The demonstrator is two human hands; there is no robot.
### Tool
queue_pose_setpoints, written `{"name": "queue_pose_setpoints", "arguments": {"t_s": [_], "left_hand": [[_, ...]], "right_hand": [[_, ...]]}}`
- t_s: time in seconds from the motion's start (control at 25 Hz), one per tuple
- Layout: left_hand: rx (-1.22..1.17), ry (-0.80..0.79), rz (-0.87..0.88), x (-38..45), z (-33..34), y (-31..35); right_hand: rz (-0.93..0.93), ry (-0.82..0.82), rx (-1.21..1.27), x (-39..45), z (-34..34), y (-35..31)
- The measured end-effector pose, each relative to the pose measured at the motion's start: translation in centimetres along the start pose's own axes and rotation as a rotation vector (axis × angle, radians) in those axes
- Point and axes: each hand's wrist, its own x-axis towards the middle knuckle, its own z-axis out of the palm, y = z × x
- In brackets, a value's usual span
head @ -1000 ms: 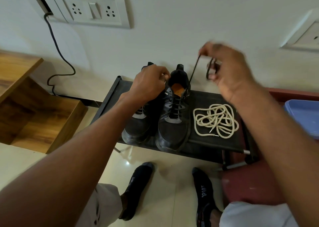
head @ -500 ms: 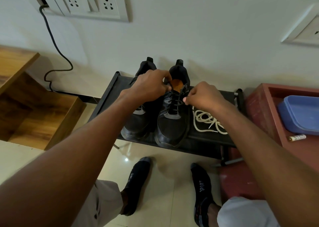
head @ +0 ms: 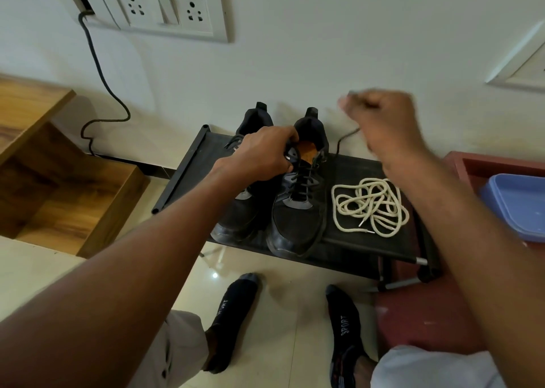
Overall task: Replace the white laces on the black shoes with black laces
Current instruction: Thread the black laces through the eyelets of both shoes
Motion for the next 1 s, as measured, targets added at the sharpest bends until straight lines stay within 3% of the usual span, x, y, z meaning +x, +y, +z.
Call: {"name": "queue_pose_setpoints", "arguments": {"t_s": [0.08,0.2,0.44,0.72,1.0], "left_hand": [[0.017,0.009,0.004,0.1,0.2,0.1],[0.026,0.018,0.007,0.1,0.4,0.3],[-0.091,0.008,0.045,-0.2,0.2,0.1],[-0.152,-0.053,-0.029,-0.2,0.4,0.3],[0.041,0.04,-0.058,0.2,0.3,0.0]], "right_hand": [[0.061,-0.219,-0.479,-0.7,1.3,2.1],[0.11,-0.344,-0.761,-1.4,2.9,3.8],[0.117,-0.274,-0.726,-1.5,3.0,3.7],[0.148,-0.279,-0.589,-1.6,3.4,3.6],[0.242,-0.219,-0.628,-1.2,3.0,3.9]]}}
